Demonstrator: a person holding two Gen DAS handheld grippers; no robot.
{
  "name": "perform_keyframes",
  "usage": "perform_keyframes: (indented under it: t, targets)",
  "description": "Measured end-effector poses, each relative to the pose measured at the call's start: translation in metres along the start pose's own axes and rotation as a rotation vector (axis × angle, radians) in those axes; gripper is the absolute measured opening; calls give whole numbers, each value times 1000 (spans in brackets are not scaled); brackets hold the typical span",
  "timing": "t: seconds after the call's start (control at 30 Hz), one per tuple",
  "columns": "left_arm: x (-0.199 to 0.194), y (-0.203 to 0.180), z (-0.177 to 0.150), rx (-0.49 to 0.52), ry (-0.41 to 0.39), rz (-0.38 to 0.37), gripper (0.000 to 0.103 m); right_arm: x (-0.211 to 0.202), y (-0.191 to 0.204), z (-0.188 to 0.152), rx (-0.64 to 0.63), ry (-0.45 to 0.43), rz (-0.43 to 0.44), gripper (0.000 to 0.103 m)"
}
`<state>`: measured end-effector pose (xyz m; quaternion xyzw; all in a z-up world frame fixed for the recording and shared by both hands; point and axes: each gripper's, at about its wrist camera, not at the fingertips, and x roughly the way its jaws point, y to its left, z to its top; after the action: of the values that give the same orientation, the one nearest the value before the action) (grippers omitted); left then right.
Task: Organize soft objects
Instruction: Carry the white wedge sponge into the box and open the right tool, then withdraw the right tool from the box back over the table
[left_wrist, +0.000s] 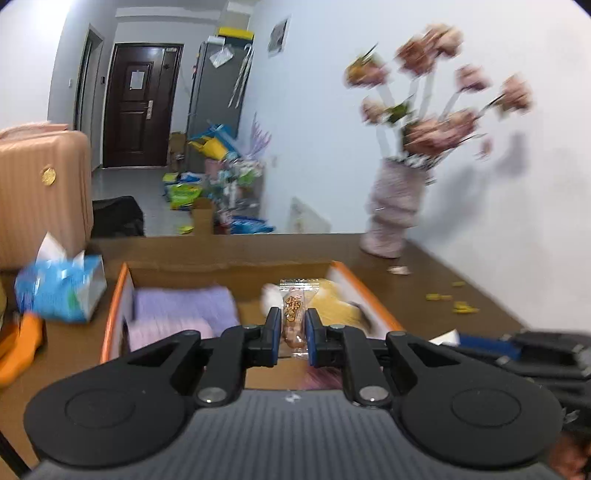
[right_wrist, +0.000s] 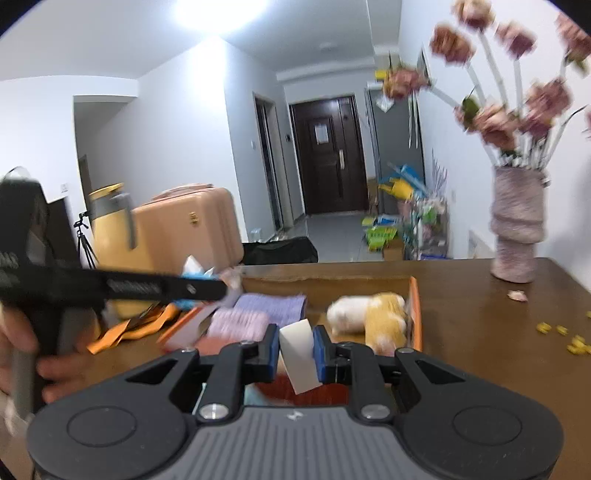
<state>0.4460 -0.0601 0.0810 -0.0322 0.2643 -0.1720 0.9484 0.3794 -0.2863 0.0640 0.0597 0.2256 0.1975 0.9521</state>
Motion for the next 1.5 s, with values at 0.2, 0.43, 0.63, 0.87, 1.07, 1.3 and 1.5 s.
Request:
perform_keyframes:
  t: [0.2,0.43,0.63,0.87,1.07,1.3,1.5]
  targets:
    - [123,37,33,-55,159,17,15,139,-34,50,87,141,6,19]
    - [185,74,34,-77,207,77,40,229,-36,51,54,235,-60,25]
    - [161,96,41,-105,158,81,46,237,-31,48,57,231,-43,33]
    - [92,93,56,-45,110,125,50,183,-23,75,50,148,-66,42]
    - [-3,76,52,2,37,154,63,92,-7,93,-18,68,-130,48]
    - [-133,50,-4,88,-112,159,82,-27,18,66,-125,-32,-169,67]
    - [-218,28,-92,71,-211,153,89,-105,54,-7,-159,-64,-131,68]
